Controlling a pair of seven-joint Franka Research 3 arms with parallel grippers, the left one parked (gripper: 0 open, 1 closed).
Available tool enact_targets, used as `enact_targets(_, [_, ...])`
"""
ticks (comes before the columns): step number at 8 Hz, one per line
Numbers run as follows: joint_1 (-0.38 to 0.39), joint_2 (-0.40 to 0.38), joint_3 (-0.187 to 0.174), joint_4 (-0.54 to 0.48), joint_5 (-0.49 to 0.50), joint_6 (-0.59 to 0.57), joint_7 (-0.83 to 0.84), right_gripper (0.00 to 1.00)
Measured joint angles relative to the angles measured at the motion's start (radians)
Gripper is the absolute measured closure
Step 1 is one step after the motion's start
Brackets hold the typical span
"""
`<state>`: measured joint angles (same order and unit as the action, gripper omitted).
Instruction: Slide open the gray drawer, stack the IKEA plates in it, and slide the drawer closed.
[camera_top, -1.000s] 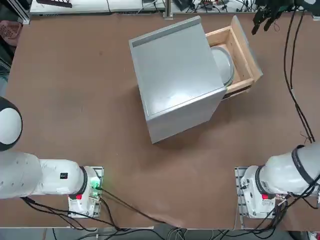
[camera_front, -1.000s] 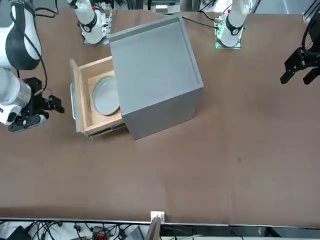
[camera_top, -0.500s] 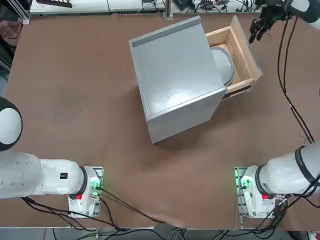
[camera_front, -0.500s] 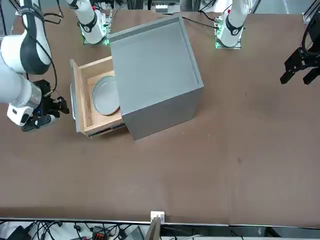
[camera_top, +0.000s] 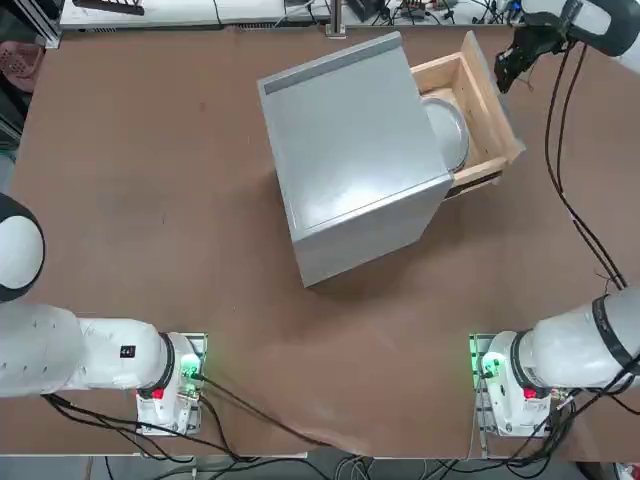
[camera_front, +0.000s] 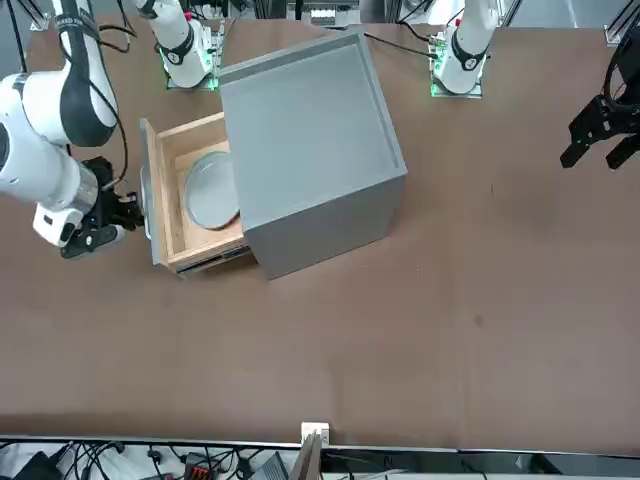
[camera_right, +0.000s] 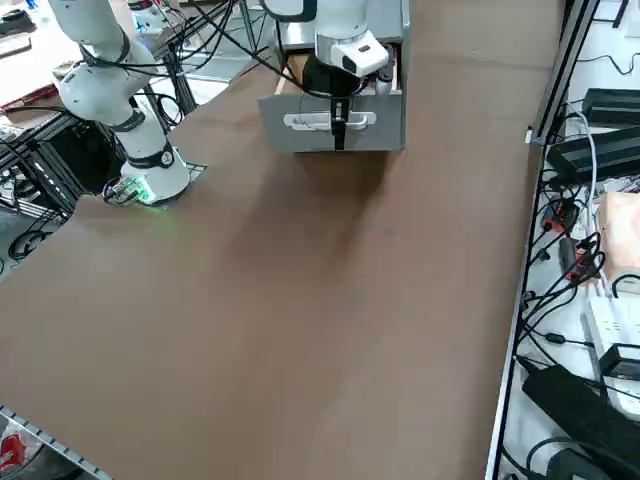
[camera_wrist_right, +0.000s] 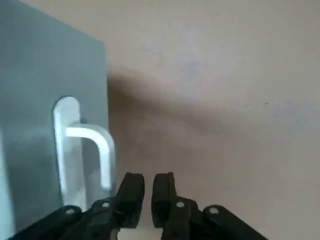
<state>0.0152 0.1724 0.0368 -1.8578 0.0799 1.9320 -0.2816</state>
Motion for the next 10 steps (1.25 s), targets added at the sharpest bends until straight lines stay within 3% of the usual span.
enact_targets(3, [0.009,0.000,-0.003,-0.011,0.107,0.001,-0.002,0.97])
enact_targets(7, [0.064,0.000,-0.001,-0.018,0.194,0.002,0.023,0.99])
enact_targets(10, [0.086,0.000,0.063,-0.040,0.212,0.006,0.102,0.98])
